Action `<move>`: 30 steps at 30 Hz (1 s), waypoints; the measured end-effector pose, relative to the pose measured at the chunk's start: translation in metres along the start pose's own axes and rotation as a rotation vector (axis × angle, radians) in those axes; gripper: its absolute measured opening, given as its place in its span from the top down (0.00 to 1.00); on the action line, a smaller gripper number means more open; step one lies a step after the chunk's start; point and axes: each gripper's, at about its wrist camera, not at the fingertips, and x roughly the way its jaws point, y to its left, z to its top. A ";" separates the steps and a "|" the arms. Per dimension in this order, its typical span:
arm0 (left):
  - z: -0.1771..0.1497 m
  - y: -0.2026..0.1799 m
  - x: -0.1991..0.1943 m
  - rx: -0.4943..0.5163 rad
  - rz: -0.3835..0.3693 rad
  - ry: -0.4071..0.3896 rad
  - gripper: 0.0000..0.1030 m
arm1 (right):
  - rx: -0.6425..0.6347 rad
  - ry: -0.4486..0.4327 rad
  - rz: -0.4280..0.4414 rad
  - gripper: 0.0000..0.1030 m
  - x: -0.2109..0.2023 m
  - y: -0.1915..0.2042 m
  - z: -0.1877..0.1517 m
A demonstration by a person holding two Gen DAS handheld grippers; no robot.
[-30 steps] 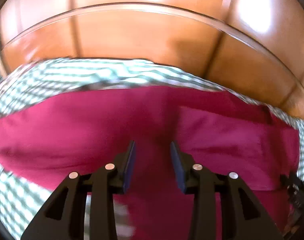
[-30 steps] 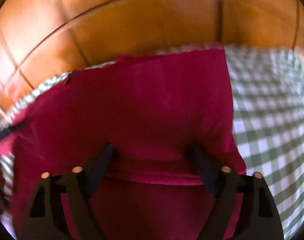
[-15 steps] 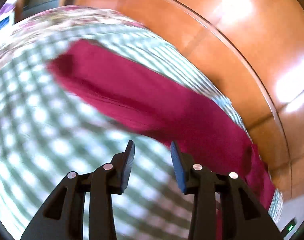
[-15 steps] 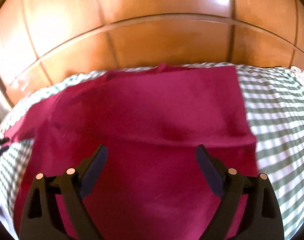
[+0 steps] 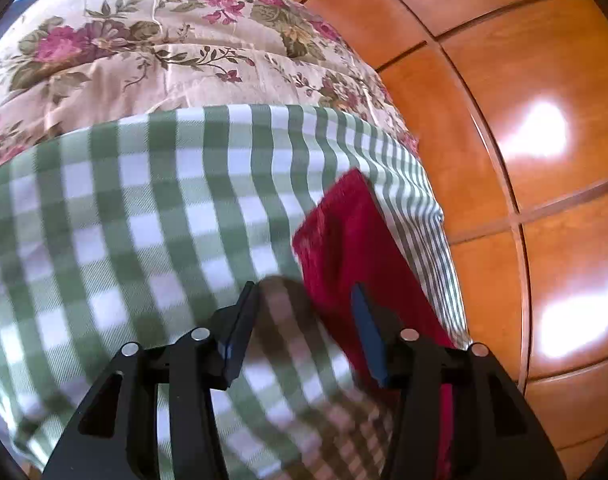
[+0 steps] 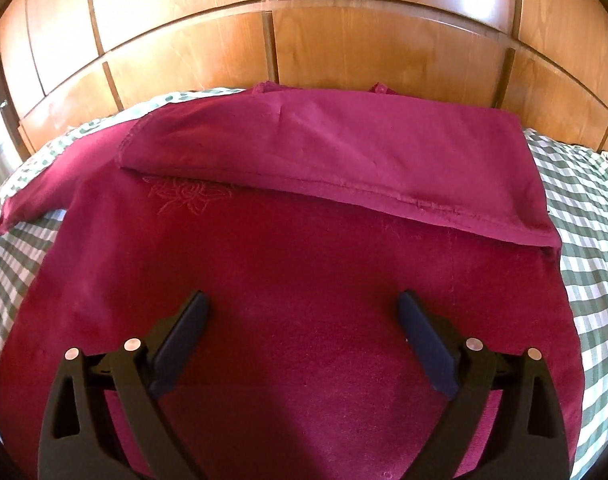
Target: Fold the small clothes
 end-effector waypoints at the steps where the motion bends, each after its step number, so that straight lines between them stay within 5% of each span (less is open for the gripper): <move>1: 0.004 -0.001 0.004 0.007 0.005 0.000 0.62 | -0.002 0.001 -0.002 0.07 0.000 0.000 0.000; 3: 0.006 -0.011 0.015 0.045 0.020 0.012 0.84 | -0.004 0.002 -0.006 0.07 0.002 0.001 0.001; 6: 0.011 -0.027 0.022 0.103 0.032 0.015 0.93 | -0.006 0.004 -0.008 0.07 0.002 0.001 0.001; 12: -0.012 -0.090 -0.006 0.251 -0.168 0.021 0.94 | -0.005 0.004 -0.003 0.06 0.004 0.002 0.001; 20: -0.146 -0.202 -0.023 0.609 -0.409 0.210 0.94 | 0.007 -0.002 0.010 0.06 0.003 0.000 0.000; 25: -0.251 -0.230 0.006 0.828 -0.383 0.353 0.93 | 0.015 -0.004 0.020 0.06 0.003 -0.001 0.000; 30: -0.298 -0.218 0.025 0.933 -0.297 0.411 0.70 | 0.026 0.002 0.034 0.06 0.003 -0.002 0.002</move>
